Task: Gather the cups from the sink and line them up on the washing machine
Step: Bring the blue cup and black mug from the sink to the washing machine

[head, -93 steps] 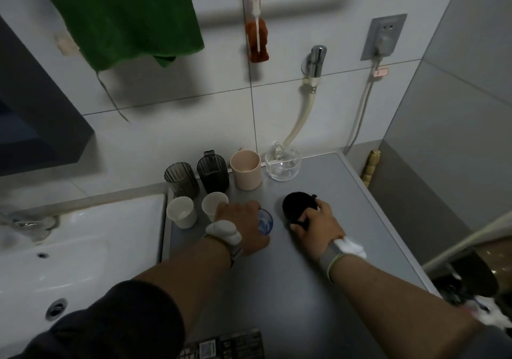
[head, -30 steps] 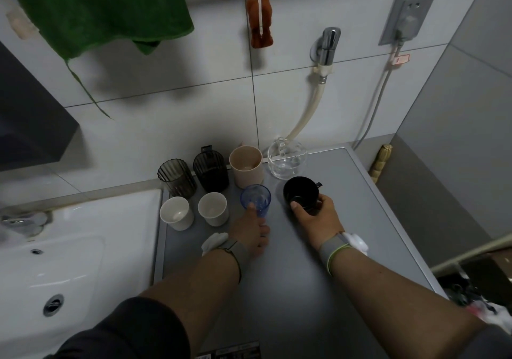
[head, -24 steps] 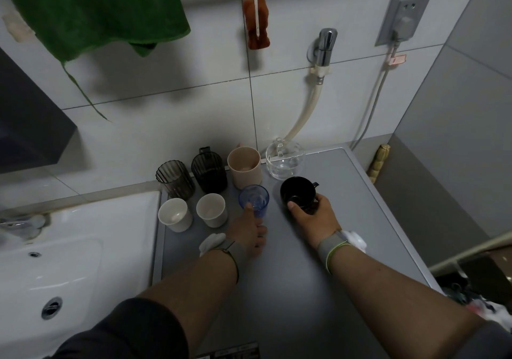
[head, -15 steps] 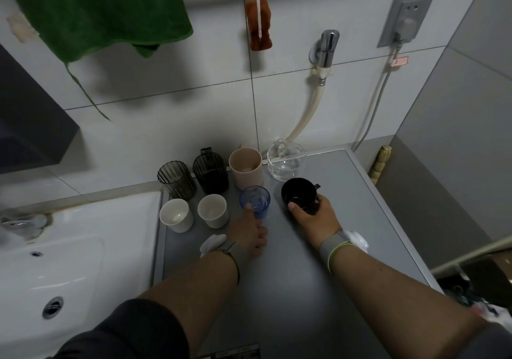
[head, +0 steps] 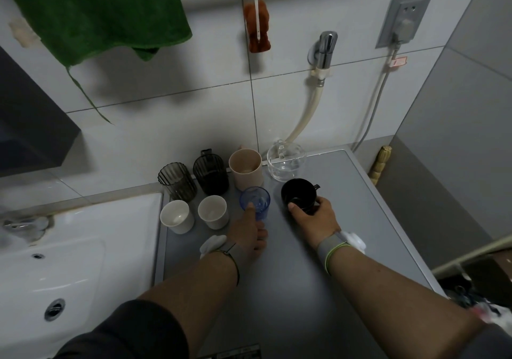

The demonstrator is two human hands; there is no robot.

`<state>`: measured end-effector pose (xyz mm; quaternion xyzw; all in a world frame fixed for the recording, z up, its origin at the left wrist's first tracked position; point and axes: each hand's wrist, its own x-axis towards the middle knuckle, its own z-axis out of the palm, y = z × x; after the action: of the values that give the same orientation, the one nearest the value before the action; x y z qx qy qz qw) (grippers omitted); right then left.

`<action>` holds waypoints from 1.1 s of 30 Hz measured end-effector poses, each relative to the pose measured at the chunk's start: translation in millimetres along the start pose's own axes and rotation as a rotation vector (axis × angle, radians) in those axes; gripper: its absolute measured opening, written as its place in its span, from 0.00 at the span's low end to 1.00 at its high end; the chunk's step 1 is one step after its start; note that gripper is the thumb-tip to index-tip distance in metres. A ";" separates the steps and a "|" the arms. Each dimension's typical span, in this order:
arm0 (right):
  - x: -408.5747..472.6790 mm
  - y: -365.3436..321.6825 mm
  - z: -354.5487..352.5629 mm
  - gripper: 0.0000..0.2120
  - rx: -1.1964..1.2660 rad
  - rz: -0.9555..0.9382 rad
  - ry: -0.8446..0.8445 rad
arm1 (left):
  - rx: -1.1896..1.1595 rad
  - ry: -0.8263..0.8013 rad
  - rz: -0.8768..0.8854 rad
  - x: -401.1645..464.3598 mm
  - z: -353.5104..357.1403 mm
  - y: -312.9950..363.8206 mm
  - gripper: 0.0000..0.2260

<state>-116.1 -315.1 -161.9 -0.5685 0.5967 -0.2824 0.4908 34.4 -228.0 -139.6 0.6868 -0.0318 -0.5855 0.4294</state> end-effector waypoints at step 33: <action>-1.0 -2.3 2.0 0.35 -0.031 -0.050 0.024 | -0.052 0.098 -0.013 -0.6 3.8 6.7 0.28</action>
<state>-113.5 -314.2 -160.4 -0.5873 0.5927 -0.2921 0.4674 34.1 -234.0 -134.7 0.7034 0.0088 -0.5547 0.4443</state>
